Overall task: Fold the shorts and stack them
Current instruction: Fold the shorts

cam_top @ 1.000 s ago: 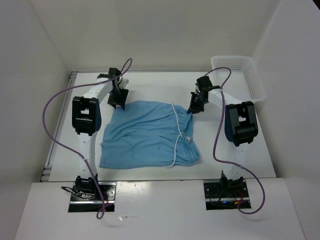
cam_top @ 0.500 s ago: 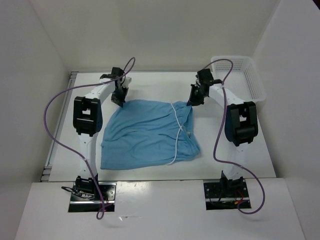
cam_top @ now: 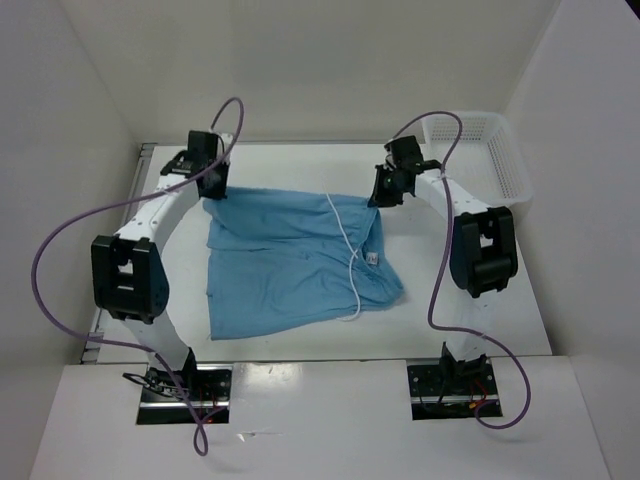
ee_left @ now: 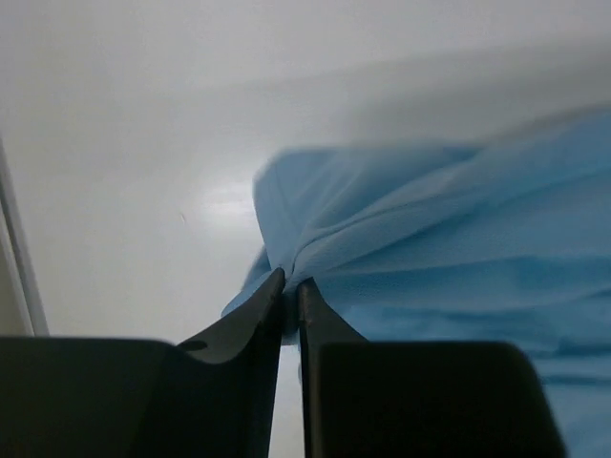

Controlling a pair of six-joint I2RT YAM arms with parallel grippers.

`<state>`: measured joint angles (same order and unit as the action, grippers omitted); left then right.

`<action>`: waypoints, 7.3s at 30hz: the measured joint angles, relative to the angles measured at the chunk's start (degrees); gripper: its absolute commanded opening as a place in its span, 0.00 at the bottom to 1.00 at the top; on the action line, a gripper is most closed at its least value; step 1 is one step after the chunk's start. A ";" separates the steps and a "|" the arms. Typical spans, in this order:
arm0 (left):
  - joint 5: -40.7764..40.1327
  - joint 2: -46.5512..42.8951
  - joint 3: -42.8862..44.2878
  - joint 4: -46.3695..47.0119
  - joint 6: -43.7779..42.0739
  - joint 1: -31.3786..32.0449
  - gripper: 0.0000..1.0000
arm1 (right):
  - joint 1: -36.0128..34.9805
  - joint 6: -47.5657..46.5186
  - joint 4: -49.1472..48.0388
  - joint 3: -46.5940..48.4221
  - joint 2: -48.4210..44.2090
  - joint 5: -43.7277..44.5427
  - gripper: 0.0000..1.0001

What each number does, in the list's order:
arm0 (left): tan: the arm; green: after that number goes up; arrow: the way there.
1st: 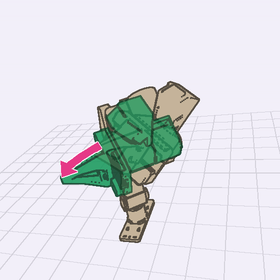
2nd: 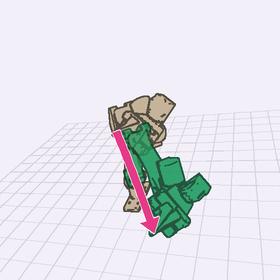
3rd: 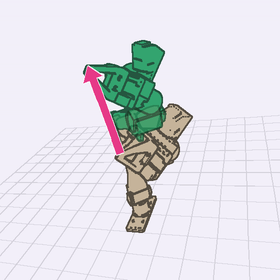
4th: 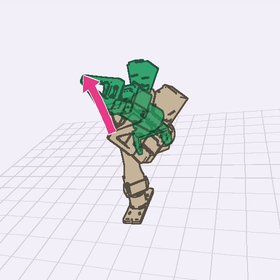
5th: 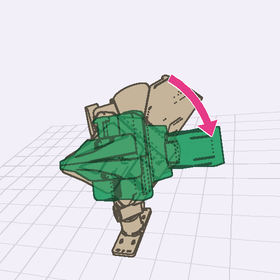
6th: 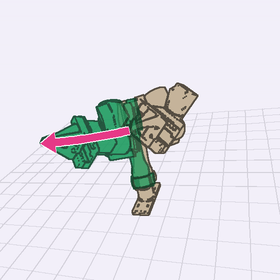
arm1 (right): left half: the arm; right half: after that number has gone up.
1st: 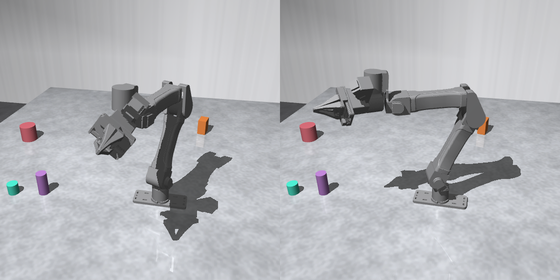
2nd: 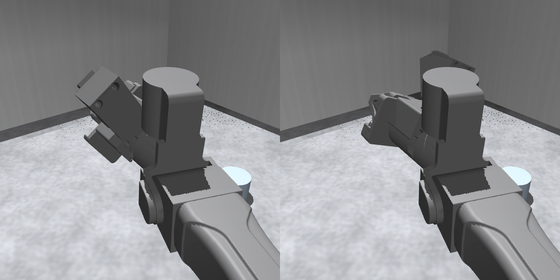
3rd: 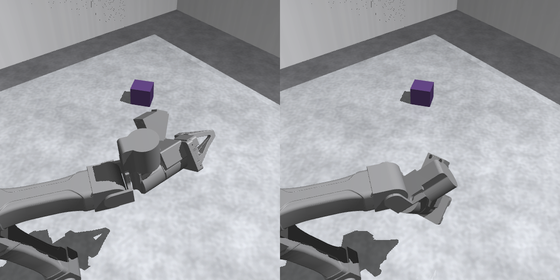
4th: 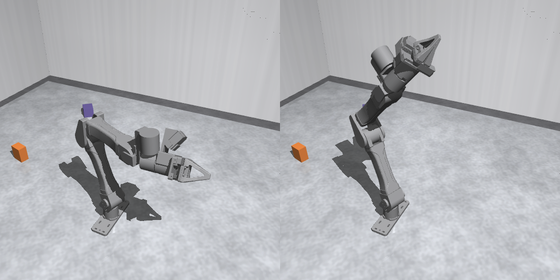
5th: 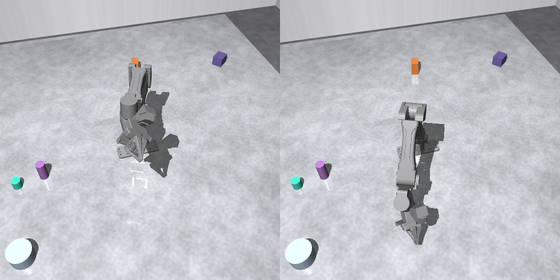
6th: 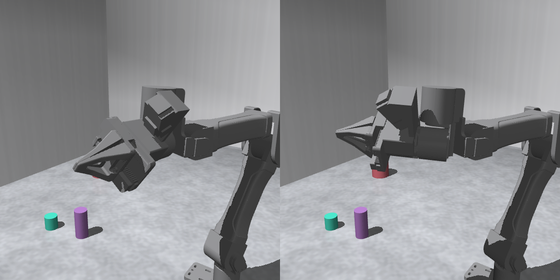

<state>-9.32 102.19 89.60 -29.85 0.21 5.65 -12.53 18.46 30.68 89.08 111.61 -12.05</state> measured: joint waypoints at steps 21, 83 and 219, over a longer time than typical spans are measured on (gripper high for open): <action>8.07 0.28 -3.76 -9.20 -0.02 -3.19 0.49 | -4.48 -0.13 -1.99 -10.78 -1.31 -0.20 0.00; 15.39 -26.40 -14.73 -32.22 0.07 -3.61 0.00 | -1.33 -8.61 -7.32 -27.26 -32.85 -2.21 0.00; 13.49 -16.44 -16.41 -35.60 0.02 1.20 0.00 | 1.40 3.15 -7.30 -24.57 -25.14 -7.50 0.00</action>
<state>4.16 85.76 73.19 -65.45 0.23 6.85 -11.14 21.61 23.38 64.51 86.48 -19.55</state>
